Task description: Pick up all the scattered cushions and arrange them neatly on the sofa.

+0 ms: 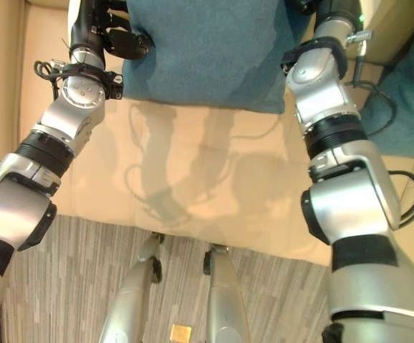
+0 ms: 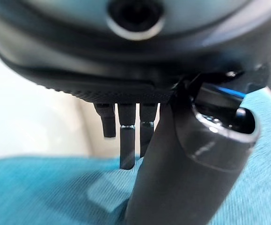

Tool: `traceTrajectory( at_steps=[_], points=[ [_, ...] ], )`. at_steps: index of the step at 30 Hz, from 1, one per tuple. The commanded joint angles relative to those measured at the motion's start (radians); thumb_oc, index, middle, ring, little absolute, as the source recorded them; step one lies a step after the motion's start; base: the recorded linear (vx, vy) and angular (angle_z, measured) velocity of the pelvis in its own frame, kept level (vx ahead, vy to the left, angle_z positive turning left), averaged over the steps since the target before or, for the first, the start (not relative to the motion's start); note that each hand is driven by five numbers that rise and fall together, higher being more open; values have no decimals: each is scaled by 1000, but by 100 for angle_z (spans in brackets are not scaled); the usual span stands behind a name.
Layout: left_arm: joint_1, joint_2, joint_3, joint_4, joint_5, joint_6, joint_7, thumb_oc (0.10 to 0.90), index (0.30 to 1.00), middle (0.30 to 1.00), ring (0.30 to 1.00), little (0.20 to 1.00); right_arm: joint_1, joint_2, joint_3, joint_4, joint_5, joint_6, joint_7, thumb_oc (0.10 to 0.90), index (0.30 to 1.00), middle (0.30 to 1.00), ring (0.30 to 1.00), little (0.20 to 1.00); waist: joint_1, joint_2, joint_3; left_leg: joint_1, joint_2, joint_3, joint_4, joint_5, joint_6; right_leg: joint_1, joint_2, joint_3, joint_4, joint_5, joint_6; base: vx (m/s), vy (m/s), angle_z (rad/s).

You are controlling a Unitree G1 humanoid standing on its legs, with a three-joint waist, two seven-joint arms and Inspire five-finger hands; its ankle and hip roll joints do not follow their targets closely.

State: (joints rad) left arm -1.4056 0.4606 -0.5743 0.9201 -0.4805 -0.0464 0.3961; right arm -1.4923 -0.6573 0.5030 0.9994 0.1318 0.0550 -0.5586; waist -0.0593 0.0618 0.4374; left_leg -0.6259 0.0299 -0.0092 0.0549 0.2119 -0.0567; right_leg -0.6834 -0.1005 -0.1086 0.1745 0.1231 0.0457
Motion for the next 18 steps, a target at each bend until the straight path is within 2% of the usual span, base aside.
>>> traceTrajectory(
  at_steps=[1,8,15,17,18],
  points=[
    [-55,2,20,-98,16,-153,-8,800,900,900,900,900,-12,15,38,-60,-34,-41,2,800,900,900,900,900,16,16,-140,47,11,0,-142,-51,-46,-33,27,11,131,-199,65,-13,3,-4],
    [76,105,94,-84,17,-146,-31,800,900,900,900,900,133,-61,-29,-89,-30,-53,31,800,900,900,900,900,18,11,-125,62,13,1,-142,-49,-51,-15,32,8,126,-196,63,-28,0,1],
    [216,195,218,-128,-2,-159,-38,800,900,900,900,900,323,-146,-167,-218,-28,-81,41,800,900,900,900,900,15,0,-140,102,14,8,-142,-56,-53,38,36,10,107,-194,62,-15,6,2],
    [302,212,282,-174,-6,-164,-31,800,900,900,900,900,434,-155,-243,-294,-41,-92,37,800,900,900,900,900,10,-4,-153,127,17,11,-142,-64,-54,73,35,9,89,-193,61,10,8,-2],
    [404,233,332,-242,10,-166,-39,800,900,900,900,900,569,-159,-319,-371,-51,-104,60,800,900,900,900,900,4,-8,-168,157,20,15,-142,-73,-54,115,38,8,66,-191,59,45,19,-2]
  ],
)
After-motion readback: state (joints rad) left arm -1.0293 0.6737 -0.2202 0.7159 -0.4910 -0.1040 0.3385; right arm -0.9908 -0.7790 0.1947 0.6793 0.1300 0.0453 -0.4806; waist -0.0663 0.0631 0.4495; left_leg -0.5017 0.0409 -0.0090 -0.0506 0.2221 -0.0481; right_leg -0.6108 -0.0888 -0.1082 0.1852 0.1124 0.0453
